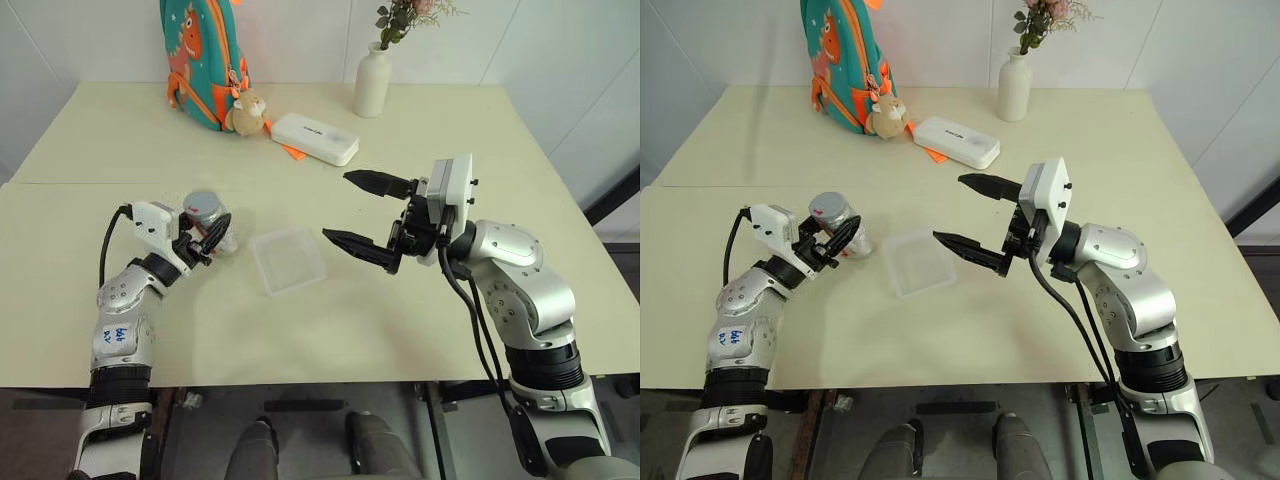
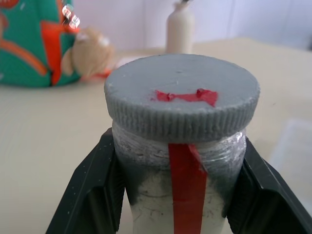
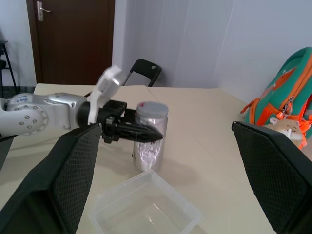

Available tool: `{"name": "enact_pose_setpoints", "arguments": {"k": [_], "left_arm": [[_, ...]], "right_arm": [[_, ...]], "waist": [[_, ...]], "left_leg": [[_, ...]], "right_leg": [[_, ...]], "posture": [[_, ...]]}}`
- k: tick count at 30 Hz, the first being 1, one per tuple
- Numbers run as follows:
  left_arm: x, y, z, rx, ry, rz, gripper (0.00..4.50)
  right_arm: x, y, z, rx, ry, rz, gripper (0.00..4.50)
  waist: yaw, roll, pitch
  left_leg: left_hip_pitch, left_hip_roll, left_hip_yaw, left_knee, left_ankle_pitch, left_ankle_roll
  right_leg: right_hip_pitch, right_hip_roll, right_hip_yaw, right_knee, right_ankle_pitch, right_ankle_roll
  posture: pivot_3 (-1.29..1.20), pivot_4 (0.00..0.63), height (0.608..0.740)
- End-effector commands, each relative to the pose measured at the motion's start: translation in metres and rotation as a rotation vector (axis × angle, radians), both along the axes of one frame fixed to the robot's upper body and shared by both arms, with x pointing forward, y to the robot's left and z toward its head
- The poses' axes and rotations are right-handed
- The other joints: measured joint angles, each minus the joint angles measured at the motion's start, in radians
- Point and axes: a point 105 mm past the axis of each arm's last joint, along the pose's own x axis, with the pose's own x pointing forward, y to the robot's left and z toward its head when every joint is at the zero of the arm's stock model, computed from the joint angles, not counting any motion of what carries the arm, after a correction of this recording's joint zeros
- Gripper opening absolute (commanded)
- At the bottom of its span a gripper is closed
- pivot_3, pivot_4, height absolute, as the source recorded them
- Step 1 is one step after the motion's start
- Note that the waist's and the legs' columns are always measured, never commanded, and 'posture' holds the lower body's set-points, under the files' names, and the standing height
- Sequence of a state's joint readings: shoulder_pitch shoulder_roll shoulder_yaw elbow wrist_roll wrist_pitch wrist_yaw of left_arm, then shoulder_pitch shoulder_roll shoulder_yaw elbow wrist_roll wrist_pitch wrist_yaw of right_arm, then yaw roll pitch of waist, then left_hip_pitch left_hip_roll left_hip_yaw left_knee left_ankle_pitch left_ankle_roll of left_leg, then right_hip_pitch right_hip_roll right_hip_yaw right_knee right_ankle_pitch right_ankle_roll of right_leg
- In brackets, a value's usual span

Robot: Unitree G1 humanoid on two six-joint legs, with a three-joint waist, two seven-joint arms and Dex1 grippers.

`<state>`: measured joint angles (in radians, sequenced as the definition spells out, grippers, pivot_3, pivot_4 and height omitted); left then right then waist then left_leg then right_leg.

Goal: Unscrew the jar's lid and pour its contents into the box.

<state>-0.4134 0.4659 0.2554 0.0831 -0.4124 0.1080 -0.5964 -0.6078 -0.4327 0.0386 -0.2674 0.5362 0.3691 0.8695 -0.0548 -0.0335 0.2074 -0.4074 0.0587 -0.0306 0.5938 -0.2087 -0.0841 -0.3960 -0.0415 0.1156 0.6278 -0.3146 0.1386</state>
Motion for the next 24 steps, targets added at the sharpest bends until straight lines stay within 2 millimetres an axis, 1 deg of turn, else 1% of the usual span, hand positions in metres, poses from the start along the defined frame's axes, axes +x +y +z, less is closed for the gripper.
{"name": "enact_pose_setpoints", "arguments": {"k": [1, 3, 5, 8, 11, 14, 19, 24], "left_arm": [[-0.036, -0.028, 0.04, 0.08, -0.097, -0.243, 2.2], [-0.048, -0.037, 0.044, 0.139, -0.071, -0.335, 2.2], [-0.053, -0.041, 0.045, 0.178, -0.044, -0.384, 2.2], [-0.058, -0.052, 0.044, 0.236, -0.02, -0.453, 2.2], [-0.057, -0.059, 0.044, 0.249, -0.018, -0.484, 2.2], [-0.055, -0.062, 0.043, 0.263, -0.007, -0.498, 2.2], [-0.058, -0.069, 0.044, 0.262, -0.008, -0.532, 2.2], [-0.058, -0.069, 0.043, 0.258, -0.01, -0.534, 2.2]], "right_arm": [[-0.011, 0.013, 0.02, 0.011, -0.049, 0.04, 4.5], [-0.013, 0.024, 0.027, 0.02, -0.028, 0.063, 4.5], [-0.014, 0.033, 0.031, 0.015, -0.007, 0.077, 4.5], [-0.018, 0.049, 0.033, -0.018, 0.025, 0.107, 4.5], [-0.017, 0.06, 0.032, -0.036, 0.063, 0.117, 4.5], [-0.015, 0.066, 0.027, -0.069, 0.103, 0.123, 4.5], [-0.01, 0.074, 0.022, -0.091, 0.168, 0.113, 4.5], [-0.003, 0.08, 0.025, -0.064, 0.186, 0.091, 4.5]], "waist": [[-0.005, 0.0, 0.0], [-0.007, 0.001, 0.0], [-0.007, 0.001, 0.0], [-0.005, 0.001, 0.001], [-0.004, 0.001, 0.001], [-0.002, 0.001, 0.0], [-0.005, 0.001, 0.001], [-0.005, 0.001, 0.001]], "left_leg": [[0.0, 0.0, 0.0, 0.0, 0.0, 0.0], [0.001, 0.001, 0.0, 0.0, 0.0, -0.001], [0.001, 0.002, 0.001, 0.0, 0.0, -0.001], [0.001, 0.002, 0.0, 0.0, 0.0, -0.001], [0.001, 0.002, 0.0, 0.0, -0.001, -0.001], [0.0, 0.002, 0.0, 0.0, -0.001, -0.001], [-0.001, 0.003, 0.0, 0.0, -0.002, 0.0], [-0.002, 0.004, 0.0, -0.001, -0.002, -0.001]], "right_leg": [[0.0, 0.0, 0.0, 0.0, 0.0, 0.0], [0.0, 0.001, 0.0, 0.0, 0.0, 0.0], [0.0, 0.002, 0.0, 0.001, -0.001, -0.001], [0.0, 0.002, 0.0, 0.001, -0.001, -0.002], [0.0, 0.002, 0.0, 0.0, -0.001, -0.003], [-0.002, 0.002, 0.0, 0.0, -0.002, -0.004], [-0.003, 0.002, 0.0, 0.0, -0.002, -0.004], [-0.005, 0.004, 0.0, 0.001, -0.003, -0.005]], "posture": [[0.0, 0.15, 0.74], [0.0, 0.15, 0.74], [0.0, 0.15, 0.74], [0.0, 0.15, 0.74], [0.0, 0.15, 0.74], [0.0, 0.15, 0.74], [0.0, 0.15, 0.74], [0.0, 0.15, 0.74]]}}
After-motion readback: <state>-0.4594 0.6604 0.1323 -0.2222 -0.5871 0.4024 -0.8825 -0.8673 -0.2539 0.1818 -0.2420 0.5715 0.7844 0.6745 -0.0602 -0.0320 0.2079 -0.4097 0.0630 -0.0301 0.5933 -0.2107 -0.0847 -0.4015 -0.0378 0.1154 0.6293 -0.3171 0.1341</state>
